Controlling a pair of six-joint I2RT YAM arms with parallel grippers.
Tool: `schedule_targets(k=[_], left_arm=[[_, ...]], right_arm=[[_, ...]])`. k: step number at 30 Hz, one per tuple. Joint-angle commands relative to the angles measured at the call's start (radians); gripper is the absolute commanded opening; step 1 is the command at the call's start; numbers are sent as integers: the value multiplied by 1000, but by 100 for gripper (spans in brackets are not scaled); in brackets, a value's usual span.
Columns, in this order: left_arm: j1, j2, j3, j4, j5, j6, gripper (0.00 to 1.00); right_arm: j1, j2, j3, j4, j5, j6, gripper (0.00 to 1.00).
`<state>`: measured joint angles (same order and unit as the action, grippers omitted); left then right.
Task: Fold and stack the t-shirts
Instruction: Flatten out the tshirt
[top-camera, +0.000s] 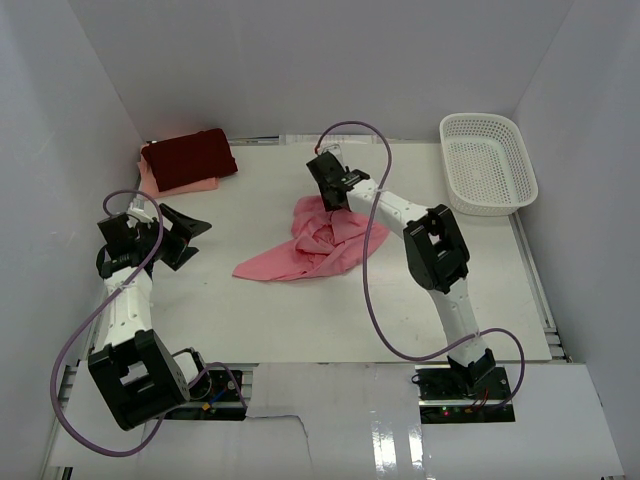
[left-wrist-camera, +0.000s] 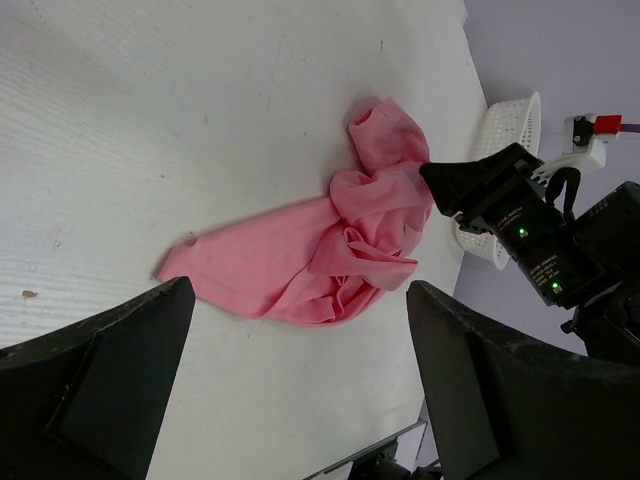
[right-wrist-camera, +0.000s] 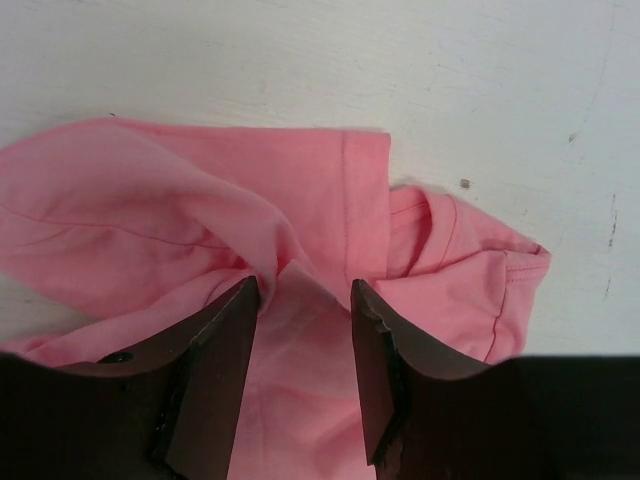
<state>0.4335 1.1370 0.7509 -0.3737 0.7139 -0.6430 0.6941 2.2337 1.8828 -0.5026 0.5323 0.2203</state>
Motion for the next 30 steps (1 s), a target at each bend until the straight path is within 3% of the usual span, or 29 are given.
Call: schedule_targets(k=[1, 7, 8, 9, 13, 16, 22, 27, 30], left_arm=[[-4, -14, 24, -1, -4, 17, 98], [-4, -17, 22, -2, -4, 19, 98], [-4, -20, 22, -4, -4, 19, 98], [-4, -20, 24, -4, -5, 20, 98], [-4, -20, 24, -7, -7, 22, 98], [-4, -22, 25, -8, -5, 22, 98], [-4, -31, 28, -14, -4, 26, 98], [-6, -33, 24, -13, -7, 25, 98], [-7, -29, 19, -4, -8, 20, 98]], right_arm=[[-11, -16, -19, 3, 40, 21, 48], [-18, -6, -33, -2, 32, 31, 32], [-19, -12, -40, -4, 31, 36, 12], [-18, -13, -40, -2, 31, 36, 8], [-18, -57, -60, -30, 3, 53, 8], [-21, -220, -167, -22, -80, 70, 8], [-38, -599, -572, 16, -365, 108, 8], [-54, -844, -876, 3, -433, 110, 8], [-62, -914, -936, -60, -416, 102, 8]])
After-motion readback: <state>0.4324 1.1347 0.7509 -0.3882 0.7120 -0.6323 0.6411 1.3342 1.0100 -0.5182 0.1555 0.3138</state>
